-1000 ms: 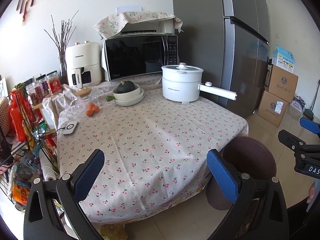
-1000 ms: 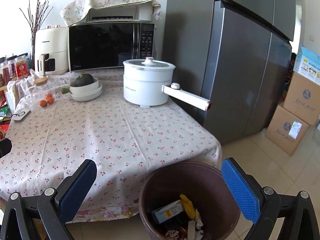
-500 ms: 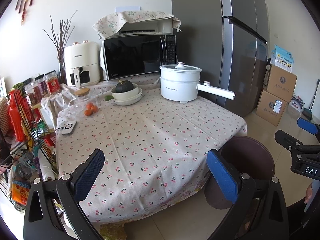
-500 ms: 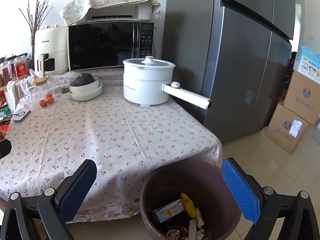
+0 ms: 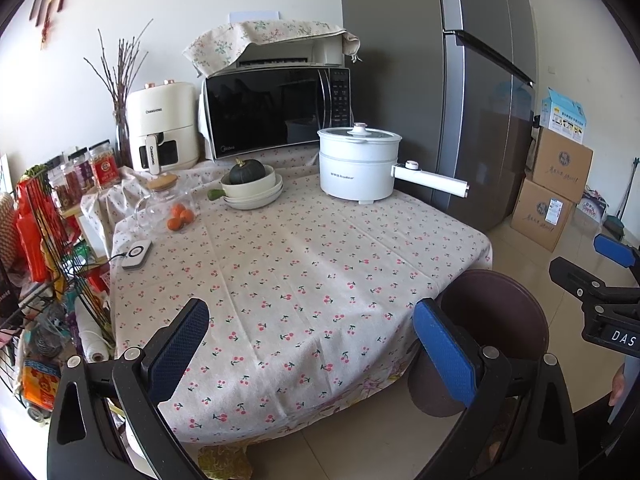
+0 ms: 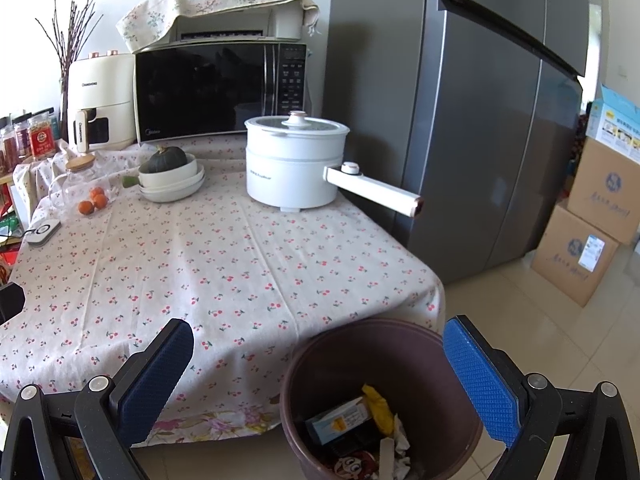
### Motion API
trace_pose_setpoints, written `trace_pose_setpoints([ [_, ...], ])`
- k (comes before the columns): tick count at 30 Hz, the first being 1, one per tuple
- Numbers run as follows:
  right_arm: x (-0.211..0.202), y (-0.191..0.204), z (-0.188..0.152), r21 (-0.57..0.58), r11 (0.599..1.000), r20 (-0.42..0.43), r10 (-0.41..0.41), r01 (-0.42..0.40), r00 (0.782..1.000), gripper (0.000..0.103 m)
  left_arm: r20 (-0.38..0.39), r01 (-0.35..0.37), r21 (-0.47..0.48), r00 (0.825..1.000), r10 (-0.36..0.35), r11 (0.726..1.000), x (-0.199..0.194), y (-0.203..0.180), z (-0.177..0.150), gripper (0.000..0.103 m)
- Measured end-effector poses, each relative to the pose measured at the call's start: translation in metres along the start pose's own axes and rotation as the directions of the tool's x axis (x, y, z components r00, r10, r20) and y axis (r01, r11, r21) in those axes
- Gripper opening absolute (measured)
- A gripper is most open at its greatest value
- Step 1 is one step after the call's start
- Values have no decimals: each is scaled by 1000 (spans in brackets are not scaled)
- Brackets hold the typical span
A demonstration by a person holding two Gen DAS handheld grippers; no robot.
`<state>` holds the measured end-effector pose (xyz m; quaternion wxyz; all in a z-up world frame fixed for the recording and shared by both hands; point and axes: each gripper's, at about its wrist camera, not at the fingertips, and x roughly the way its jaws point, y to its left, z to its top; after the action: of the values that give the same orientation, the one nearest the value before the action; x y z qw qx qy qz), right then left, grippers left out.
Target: Collect trash
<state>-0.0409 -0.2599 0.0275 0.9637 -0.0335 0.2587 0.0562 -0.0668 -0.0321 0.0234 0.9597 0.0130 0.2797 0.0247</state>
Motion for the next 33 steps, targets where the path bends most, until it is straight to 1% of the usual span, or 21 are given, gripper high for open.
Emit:
trace_pose_setpoints([
  [33, -1, 1, -1, 7, 1000, -1, 2, -2, 1000, 102, -13, 24, -9, 1000, -24, 1000, 1, 0, -1, 103],
])
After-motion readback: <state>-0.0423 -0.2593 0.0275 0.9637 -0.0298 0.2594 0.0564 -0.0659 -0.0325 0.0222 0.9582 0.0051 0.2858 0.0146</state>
